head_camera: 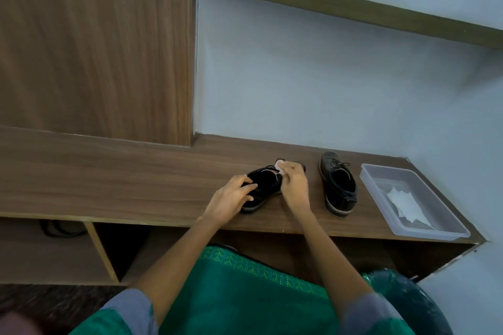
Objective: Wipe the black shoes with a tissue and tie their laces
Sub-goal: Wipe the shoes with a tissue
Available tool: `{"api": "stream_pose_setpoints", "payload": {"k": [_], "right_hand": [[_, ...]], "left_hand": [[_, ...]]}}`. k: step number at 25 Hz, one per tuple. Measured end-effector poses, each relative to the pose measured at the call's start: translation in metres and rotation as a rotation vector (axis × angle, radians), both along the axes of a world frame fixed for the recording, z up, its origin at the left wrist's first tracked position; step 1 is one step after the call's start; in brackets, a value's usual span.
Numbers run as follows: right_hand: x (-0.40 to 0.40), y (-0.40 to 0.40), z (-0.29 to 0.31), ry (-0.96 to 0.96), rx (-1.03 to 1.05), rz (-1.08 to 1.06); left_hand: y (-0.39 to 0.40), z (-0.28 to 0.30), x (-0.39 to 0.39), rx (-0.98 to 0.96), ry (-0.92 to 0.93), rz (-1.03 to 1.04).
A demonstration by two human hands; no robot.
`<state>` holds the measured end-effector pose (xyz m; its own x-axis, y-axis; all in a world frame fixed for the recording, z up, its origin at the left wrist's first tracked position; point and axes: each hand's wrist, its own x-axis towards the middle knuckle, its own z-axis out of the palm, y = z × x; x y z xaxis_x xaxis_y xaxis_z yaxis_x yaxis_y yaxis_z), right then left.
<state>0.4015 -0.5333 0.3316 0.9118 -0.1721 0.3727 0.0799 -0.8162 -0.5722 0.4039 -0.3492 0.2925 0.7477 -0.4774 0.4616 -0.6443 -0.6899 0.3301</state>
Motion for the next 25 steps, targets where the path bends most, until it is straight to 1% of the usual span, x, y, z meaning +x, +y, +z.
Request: {"api": "stream_pose_setpoints", "payload": {"k": [2, 4, 6, 7, 9, 10, 11, 12, 14, 15, 16, 17, 20, 25], "right_hand": [[0.0, 0.0, -0.005, -0.006, -0.226, 0.152], [0.003, -0.005, -0.007, -0.062, -0.391, 0.15], [0.009, -0.016, -0.008, -0.084, -0.465, 0.124], [0.015, -0.022, -0.009, -0.053, -0.45, 0.096], [0.027, -0.032, -0.008, 0.032, -0.32, -0.018], [0.031, -0.033, -0.006, 0.033, -0.258, -0.055], [0.033, -0.03, -0.003, 0.0, -0.235, -0.039], [0.033, -0.022, 0.0, -0.048, -0.264, 0.039], [0.028, -0.006, 0.001, -0.144, -0.42, 0.274], [0.025, -0.002, -0.003, -0.181, -0.509, 0.35], [0.024, -0.002, -0.008, -0.194, -0.547, 0.376], [0.022, -0.004, -0.013, -0.192, -0.526, 0.36], [0.025, -0.012, -0.023, -0.176, -0.346, 0.228], [0.028, -0.02, -0.019, -0.151, -0.386, 0.196]], "left_hand": [[0.012, 0.002, 0.009, -0.022, -0.014, 0.009], [0.022, 0.006, 0.018, -0.034, -0.019, 0.02], [0.024, 0.008, 0.024, -0.044, -0.001, 0.044], [0.024, 0.007, 0.025, -0.056, 0.008, 0.059], [0.022, 0.001, 0.026, -0.087, 0.022, 0.081], [0.021, -0.001, 0.025, -0.093, 0.025, 0.083], [0.02, -0.003, 0.024, -0.097, 0.018, 0.079], [0.02, -0.003, 0.024, -0.102, 0.003, 0.076], [0.019, -0.003, 0.026, -0.102, -0.026, 0.069], [0.019, -0.005, 0.025, -0.097, -0.035, 0.067], [0.019, -0.005, 0.026, -0.09, -0.042, 0.068], [0.02, -0.007, 0.025, -0.088, -0.05, 0.071], [0.02, -0.009, 0.025, -0.091, -0.068, 0.071], [0.021, -0.009, 0.032, -0.09, -0.074, 0.046]]}}
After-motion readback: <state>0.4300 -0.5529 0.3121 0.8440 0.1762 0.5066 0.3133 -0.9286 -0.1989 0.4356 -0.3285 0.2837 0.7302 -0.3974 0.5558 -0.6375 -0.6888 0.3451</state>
